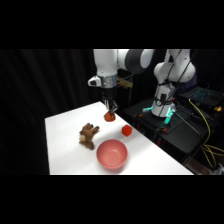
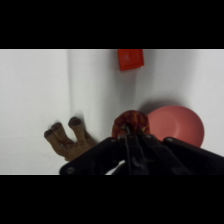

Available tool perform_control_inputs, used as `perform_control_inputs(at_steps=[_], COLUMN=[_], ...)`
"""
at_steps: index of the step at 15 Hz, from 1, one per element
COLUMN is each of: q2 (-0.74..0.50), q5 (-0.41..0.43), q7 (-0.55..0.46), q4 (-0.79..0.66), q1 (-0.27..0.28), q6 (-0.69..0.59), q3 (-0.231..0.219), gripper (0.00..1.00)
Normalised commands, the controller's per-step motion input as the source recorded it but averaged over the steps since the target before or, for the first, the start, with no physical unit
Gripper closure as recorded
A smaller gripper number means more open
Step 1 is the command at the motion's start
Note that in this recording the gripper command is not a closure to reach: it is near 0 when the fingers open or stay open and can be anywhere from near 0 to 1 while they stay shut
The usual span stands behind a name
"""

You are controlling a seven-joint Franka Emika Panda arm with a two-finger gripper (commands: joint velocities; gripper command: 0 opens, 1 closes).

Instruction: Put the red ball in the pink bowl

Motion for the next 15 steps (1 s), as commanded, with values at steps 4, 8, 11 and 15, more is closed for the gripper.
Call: perform_control_inputs(at_steps=[4, 8, 11, 15], q2=[0.21, 0.37, 0.38, 0.28], q5=[0.062, 0.026, 0.014, 0.079], q7=[-0.05, -0.08, -0.13, -0.19], q4=[0.21, 0.25, 0.21, 0.16], q1=[0.118, 0.084, 0.036, -0.007], q6=[0.18, 0.32, 0.35, 0.22], q3=[0.103, 0.07, 0.025, 0.023], gripper=[0.13, 0.13, 0.13, 0.13])
